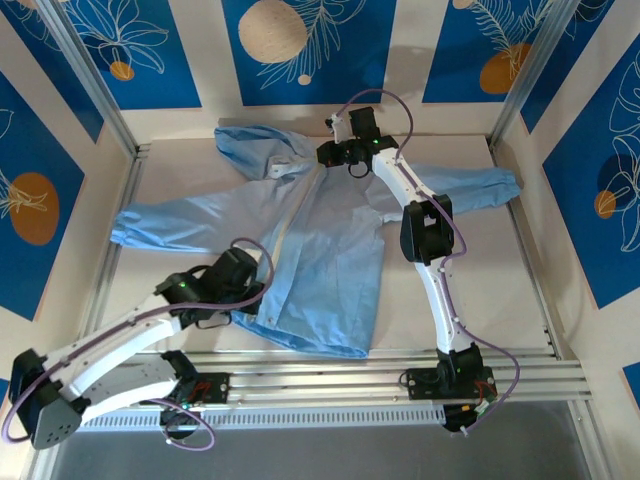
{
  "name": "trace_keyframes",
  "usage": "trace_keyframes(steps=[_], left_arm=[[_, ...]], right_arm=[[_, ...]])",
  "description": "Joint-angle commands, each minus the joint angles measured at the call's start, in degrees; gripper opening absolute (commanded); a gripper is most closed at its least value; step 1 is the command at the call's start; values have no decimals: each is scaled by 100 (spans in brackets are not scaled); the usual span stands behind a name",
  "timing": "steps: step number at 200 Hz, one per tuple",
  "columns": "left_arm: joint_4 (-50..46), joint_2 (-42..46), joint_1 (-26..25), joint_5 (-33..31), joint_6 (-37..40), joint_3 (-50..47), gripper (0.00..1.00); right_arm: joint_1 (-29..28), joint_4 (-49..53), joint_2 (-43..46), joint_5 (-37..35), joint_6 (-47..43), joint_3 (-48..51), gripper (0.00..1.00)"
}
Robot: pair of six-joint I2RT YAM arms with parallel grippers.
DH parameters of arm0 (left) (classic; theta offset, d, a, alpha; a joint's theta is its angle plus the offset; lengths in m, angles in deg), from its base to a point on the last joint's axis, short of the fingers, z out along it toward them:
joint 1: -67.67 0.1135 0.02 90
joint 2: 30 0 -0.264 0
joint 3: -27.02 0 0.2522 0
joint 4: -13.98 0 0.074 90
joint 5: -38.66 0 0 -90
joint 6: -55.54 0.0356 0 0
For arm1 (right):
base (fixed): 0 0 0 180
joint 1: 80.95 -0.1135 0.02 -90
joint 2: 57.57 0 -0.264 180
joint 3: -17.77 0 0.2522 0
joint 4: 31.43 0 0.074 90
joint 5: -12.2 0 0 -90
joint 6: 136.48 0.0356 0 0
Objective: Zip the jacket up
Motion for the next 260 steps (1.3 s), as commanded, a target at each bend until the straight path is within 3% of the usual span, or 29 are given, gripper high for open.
trace_keyframes(steps=[1, 87, 181, 212, 235, 260], left_arm=[[-891, 297, 60, -157, -92, 335, 0], [-1502, 930, 244, -292, -614, 400, 0], [-1742, 1428, 715, -124, -592, 368, 0], [-1228, 1433, 719, 629, -388, -11, 0], [-510, 1162, 704, 1406, -750, -659, 0], [-275, 828, 675, 1609, -906, -922, 0]], right_arm=[[49, -129, -39, -438, -187, -149, 0], [151, -501, -83, -978, -269, -94, 0], [452, -600, -150, -1218, -295, -201, 0], [513, -672, -154, -1042, -268, -169, 0], [473, -715, -163, -749, -381, -114, 0], [416, -679, -163, -863, -557, -79, 0]])
